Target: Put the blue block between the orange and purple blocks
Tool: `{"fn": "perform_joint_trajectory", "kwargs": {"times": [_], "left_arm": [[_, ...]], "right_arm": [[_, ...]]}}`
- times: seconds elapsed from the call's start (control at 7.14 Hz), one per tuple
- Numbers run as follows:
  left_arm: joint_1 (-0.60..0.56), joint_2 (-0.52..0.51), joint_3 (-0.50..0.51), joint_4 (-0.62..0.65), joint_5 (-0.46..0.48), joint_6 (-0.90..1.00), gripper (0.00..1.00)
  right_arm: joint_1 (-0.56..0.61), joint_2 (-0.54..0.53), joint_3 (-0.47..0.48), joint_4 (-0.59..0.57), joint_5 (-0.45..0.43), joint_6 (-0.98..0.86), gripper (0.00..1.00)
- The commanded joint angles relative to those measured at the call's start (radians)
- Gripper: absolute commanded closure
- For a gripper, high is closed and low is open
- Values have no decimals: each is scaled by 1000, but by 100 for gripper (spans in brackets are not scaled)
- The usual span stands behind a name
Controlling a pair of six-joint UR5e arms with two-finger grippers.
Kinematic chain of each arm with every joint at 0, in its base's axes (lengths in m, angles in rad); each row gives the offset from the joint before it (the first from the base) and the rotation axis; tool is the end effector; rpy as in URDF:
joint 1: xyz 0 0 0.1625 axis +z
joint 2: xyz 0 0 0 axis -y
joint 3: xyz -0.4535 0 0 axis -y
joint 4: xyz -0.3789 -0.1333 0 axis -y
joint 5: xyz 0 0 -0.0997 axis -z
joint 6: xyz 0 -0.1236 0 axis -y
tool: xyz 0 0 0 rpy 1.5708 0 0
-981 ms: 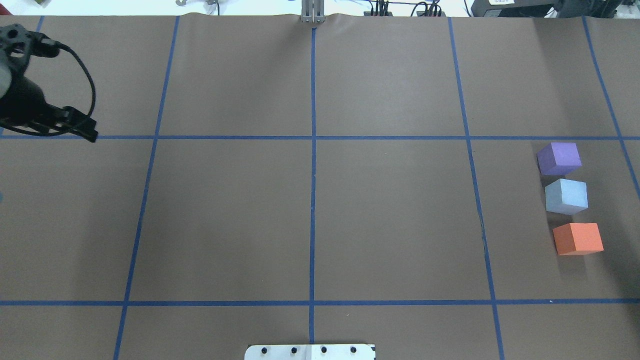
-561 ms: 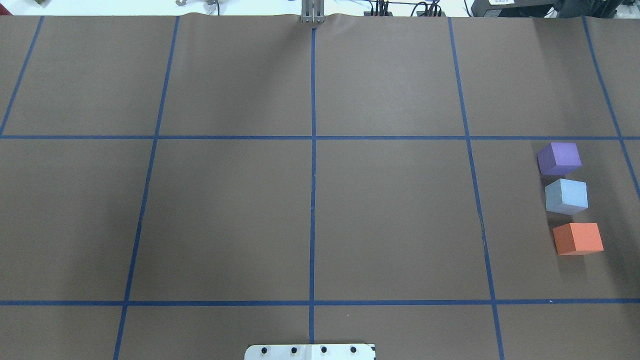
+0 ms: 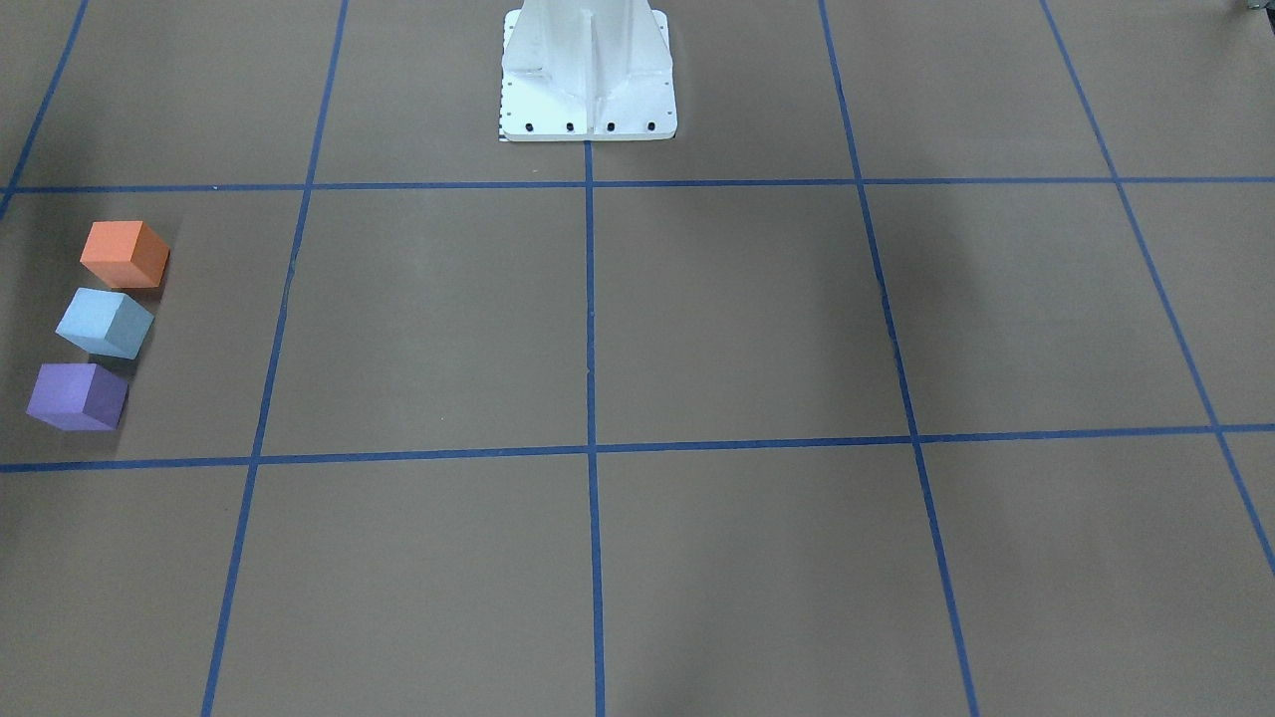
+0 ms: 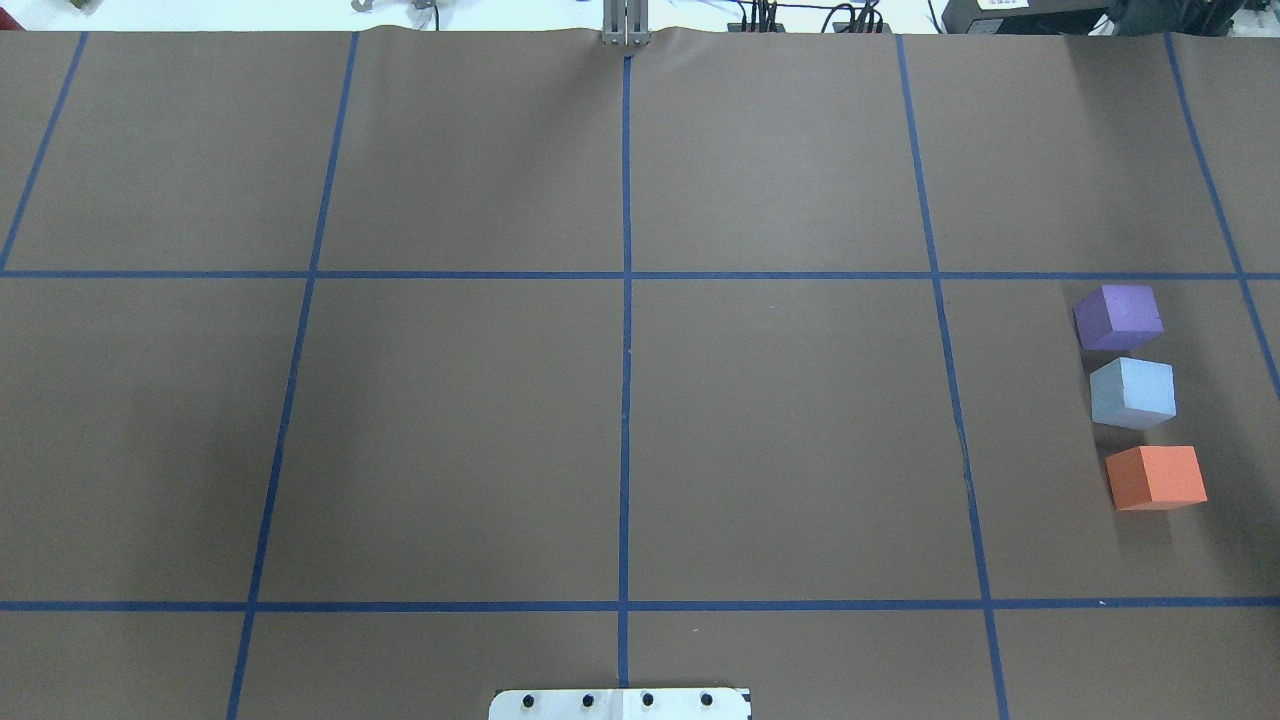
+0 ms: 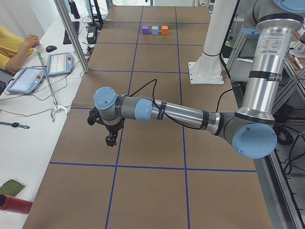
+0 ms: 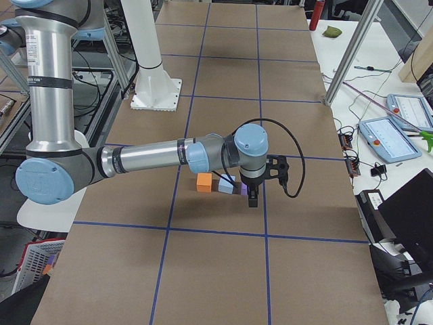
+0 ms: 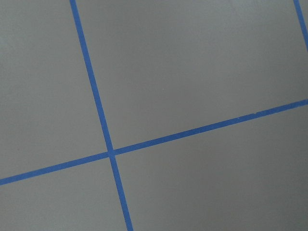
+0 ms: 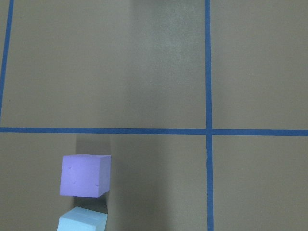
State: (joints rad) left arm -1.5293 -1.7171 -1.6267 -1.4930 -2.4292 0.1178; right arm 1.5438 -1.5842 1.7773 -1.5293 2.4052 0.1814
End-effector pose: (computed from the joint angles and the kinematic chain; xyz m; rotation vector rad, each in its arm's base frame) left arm -0.0171 -0.5474 0.6029 0.1495 0.8537 0.2026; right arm 0.0287 -0.4830 0.6008 0.1332 -0.8487 0.0469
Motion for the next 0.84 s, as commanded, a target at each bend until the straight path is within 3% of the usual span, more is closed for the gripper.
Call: {"fn": "perform_joint_trajectory", "kwargs": {"times": [0.0, 0.7], "left_arm": [[-9, 71, 2, -12, -2, -1, 0], [-49, 96, -16, -12, -1, -6, 0]], "right_arm": [[-14, 9, 14, -15, -6, 0, 0], [-47, 10, -9, -12, -12, 0, 0]]}}
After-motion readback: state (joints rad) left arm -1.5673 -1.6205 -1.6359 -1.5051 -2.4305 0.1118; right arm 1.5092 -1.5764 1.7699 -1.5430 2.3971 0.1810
